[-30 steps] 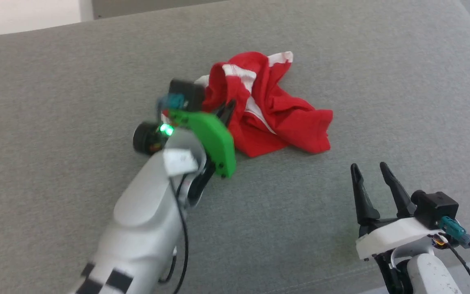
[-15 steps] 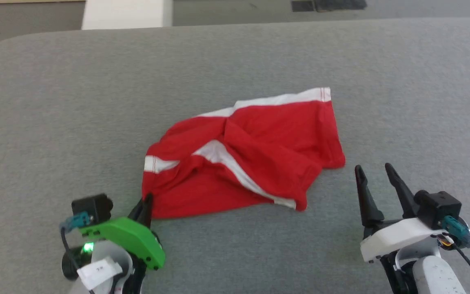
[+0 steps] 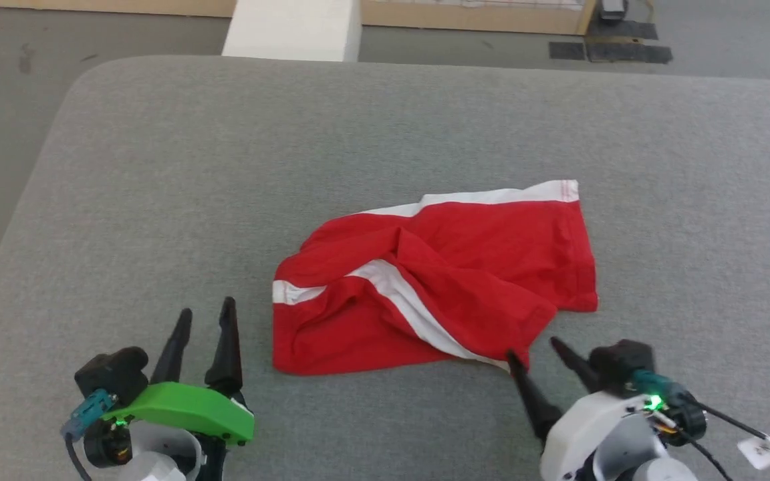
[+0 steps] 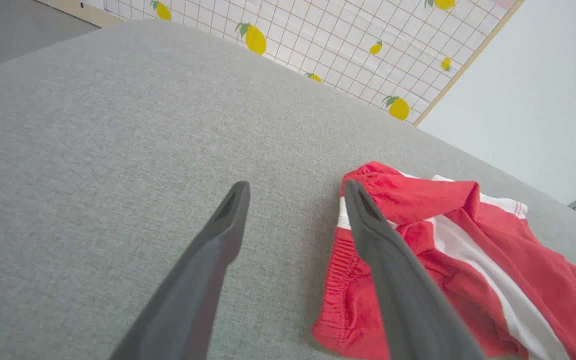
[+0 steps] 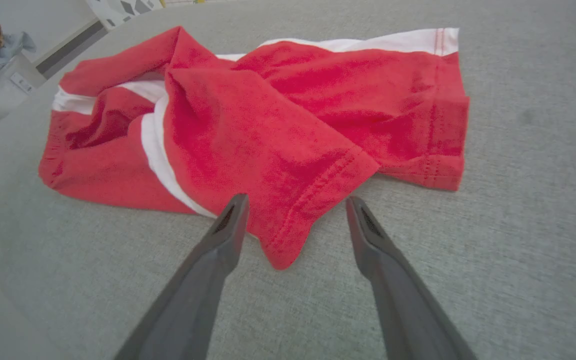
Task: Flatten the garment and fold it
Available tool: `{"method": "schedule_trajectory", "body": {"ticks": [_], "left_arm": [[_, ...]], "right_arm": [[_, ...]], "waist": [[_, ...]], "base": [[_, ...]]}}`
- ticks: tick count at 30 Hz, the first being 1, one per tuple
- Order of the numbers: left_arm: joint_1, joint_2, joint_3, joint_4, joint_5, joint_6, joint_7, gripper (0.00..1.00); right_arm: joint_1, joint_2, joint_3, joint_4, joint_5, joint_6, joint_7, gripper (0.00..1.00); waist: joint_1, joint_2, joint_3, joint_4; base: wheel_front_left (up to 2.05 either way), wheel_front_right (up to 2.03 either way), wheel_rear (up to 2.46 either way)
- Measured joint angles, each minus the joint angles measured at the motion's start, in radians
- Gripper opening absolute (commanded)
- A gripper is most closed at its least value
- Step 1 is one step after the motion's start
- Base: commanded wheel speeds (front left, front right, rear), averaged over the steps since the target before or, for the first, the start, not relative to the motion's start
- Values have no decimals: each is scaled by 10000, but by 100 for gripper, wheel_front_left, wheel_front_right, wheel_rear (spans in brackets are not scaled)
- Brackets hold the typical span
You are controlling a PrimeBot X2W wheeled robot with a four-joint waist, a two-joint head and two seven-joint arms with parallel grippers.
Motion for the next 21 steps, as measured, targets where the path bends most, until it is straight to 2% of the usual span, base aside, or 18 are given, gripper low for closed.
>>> {"method": "schedule_trajectory", "body": {"ticks": [7,8,9,10,11,16,21], "left_arm": [[-82,-362,583,-343,811,-144,-330,100],[-102,-449,639,-393,940,-182,-337,100],[-115,-512,706,-424,1011,-219,-339,100],[-136,-596,790,-458,1074,-268,-339,100],[-151,-683,867,-485,1131,-320,-341,100],[-156,-947,1220,-458,1501,-520,-370,100],[-152,-1106,1488,-320,1643,-685,-370,100]], "right_arm": [[84,0,332,-349,-742,0,1116,100],[67,4,272,-320,-811,0,1214,63],[34,6,251,-276,-880,0,1277,44],[-31,-4,249,-196,-1026,-2,1358,11],[-114,-6,249,-121,-1085,0,1363,0],[-417,4,88,63,-1037,0,1285,0],[-422,6,-1030,-201,-1198,0,1172,0]], "waist": [[0,0,223,254],[0,0,281,280],[0,0,325,299],[0,0,377,321],[0,0,425,341],[0,0,528,334],[0,0,402,202]], "base": [[0,0,0],[0,0,0],[0,0,0],[0,0,0],[0,0,0],[0,0,0],[0,0,0]]}}
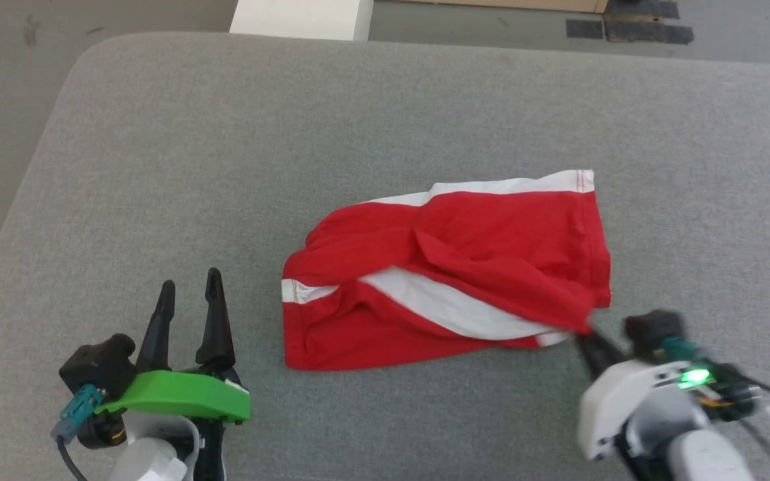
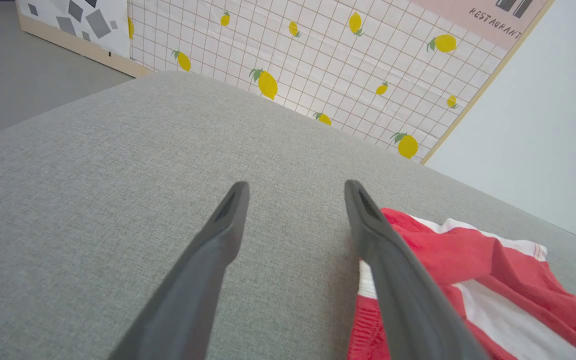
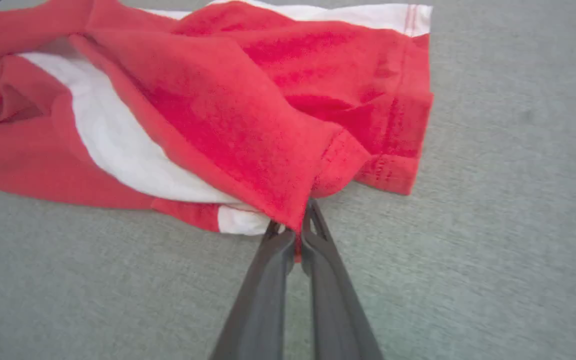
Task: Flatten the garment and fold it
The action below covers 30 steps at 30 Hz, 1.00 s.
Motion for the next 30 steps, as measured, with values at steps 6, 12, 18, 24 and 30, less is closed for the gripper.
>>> {"method": "schedule_trajectory", "body": {"ticks": [6,12,18,24,30], "left_arm": [[6,-123,151,90,81,-113,0,100],[16,-159,-65,316,234,-380,2,100],[33,40,-872,171,518,-725,727,100],[39,61,-2088,2,418,-999,2589,100],[-57,29,-2249,-17,213,-658,3969,100]], "right_arm": [[181,-10,-1707,-1127,-855,0,556,0],[494,-56,-2313,-1613,-1001,0,1116,100],[944,-31,-2667,-2263,-809,0,332,100],[1370,-31,-2635,-2383,-401,0,-683,100],[1453,-27,-2174,-2079,-146,0,-1022,100]], "waist": [[0,0,-196,-126],[0,0,-377,-202],[0,0,-642,-334],[0,0,-704,-617],[0,0,-633,-875]], "base": [[0,0,0],[0,0,0],[0,0,0],[0,0,0],[0,0,0]]}}
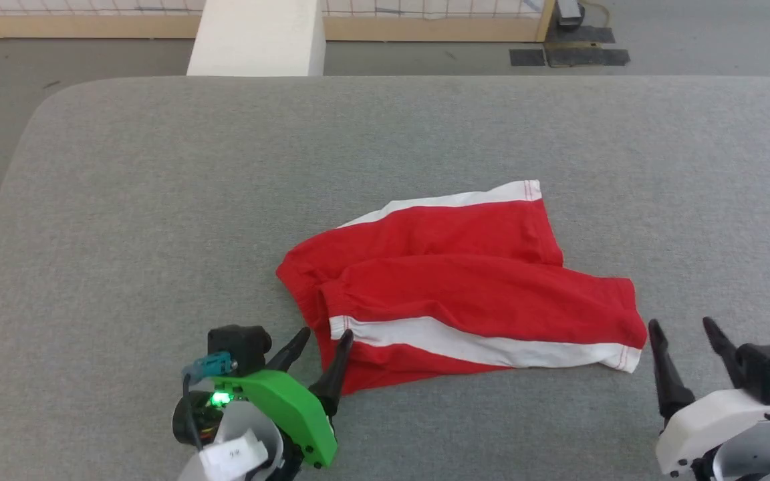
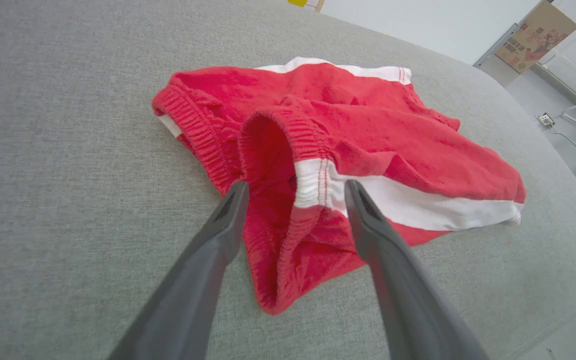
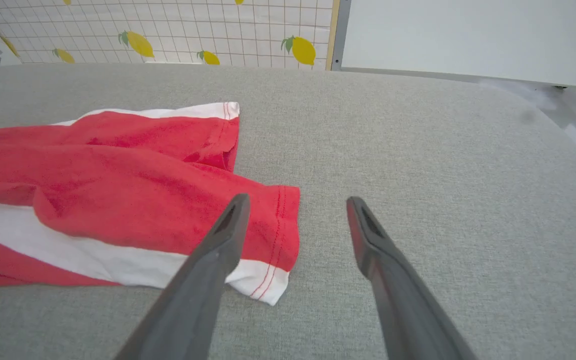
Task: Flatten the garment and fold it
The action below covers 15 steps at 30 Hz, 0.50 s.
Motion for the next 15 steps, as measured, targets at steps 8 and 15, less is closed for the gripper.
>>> {"method": "schedule_trajectory", "body": {"ticks": [8,15], "left_arm": [[-454,31,-33,130,-111,313,884,100],[-549,115,-215,107,-201,284,1216,0]], "right_arm": [[17,6,316,456,303,0,-128,100],[16,8,477,984,650,0,251,100]], "waist": [[0,0,122,-321],[0,0,240,-416]], "base": [[0,0,0],[0,0,0]]}}
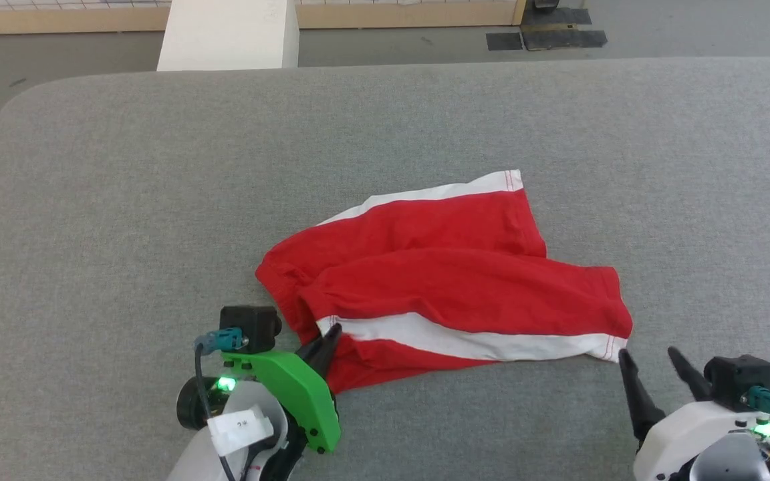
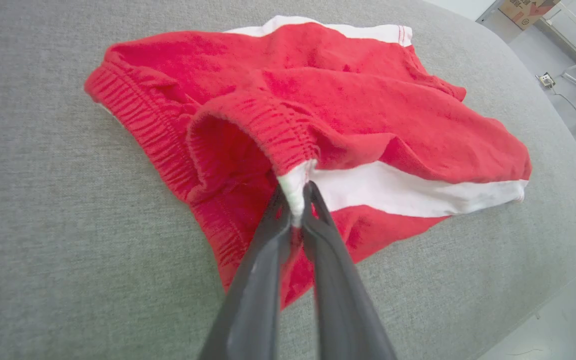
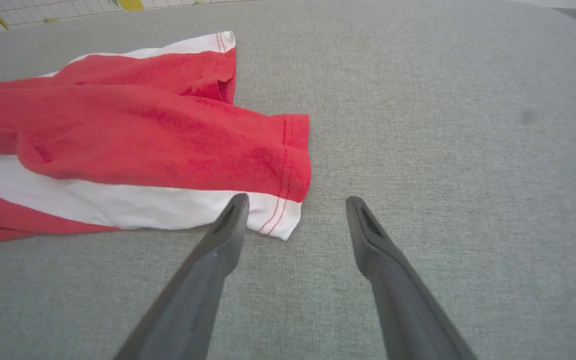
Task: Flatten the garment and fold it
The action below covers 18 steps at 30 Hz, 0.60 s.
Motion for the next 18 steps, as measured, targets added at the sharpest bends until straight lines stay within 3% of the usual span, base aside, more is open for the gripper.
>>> {"method": "schedule_trajectory", "body": {"ticks": [15,17,18], "left_arm": [[104,46,-142,-140,-59,6,-119,0],[102,38,-194,-125,-61,4,-121,0],[101,33,-211,-117,-65,4,-123,0]], "right_arm": [[-1550,4,25,2462,391,0,1030,100],[-1752,-6,61,2715,182,0,1373,30],[-1826,-10,50,2750,121,-2,1446,13]], "waist": [[0,0,285,361],[0,0,314,407],[0,0,320,428]], "base": [[0,0,0],[0,0,0],[0,0,0]]}}
